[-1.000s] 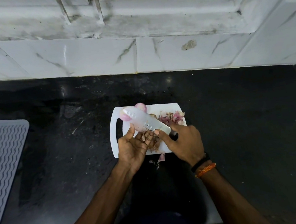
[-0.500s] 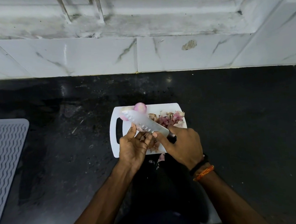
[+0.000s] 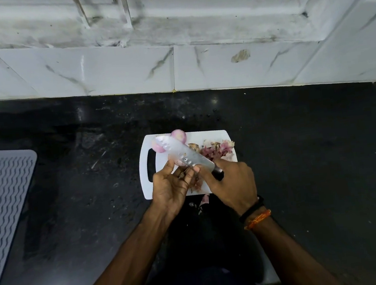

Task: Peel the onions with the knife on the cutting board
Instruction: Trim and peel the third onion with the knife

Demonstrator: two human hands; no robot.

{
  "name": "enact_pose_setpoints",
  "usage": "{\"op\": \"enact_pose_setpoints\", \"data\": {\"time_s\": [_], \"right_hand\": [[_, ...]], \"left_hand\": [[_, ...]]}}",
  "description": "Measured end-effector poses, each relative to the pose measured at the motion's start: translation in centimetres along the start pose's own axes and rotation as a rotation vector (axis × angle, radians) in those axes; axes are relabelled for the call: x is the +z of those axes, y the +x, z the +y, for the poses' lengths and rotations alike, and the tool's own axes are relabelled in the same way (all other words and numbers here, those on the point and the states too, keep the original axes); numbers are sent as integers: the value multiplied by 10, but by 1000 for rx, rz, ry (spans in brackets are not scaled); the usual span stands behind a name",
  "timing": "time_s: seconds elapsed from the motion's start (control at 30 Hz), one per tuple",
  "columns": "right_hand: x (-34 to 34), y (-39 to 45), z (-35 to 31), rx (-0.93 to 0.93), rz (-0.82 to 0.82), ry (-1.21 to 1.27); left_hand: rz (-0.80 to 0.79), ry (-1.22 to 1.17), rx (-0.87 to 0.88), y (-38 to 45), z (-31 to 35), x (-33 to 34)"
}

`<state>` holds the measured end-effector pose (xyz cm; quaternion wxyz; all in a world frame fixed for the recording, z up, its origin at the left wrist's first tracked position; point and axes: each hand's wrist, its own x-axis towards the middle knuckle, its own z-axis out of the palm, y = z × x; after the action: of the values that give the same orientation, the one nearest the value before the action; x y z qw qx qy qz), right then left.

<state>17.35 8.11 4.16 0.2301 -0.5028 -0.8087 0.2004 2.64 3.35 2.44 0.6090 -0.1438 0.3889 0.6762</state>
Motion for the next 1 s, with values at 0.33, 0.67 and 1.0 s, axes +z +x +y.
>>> {"op": "enact_pose_setpoints", "data": {"time_s": [0.33,0.67,1.0], "right_hand": [[3,8,5,164,-2,42],[7,-2,-2,110,4,78],[10,0,-3,198,28,51]], "left_hand": [[-28,-65,-37,-2,-1,0],[6,-113,-54,1,-6,0],[20,-127,-55,2,-7,-3]]}}
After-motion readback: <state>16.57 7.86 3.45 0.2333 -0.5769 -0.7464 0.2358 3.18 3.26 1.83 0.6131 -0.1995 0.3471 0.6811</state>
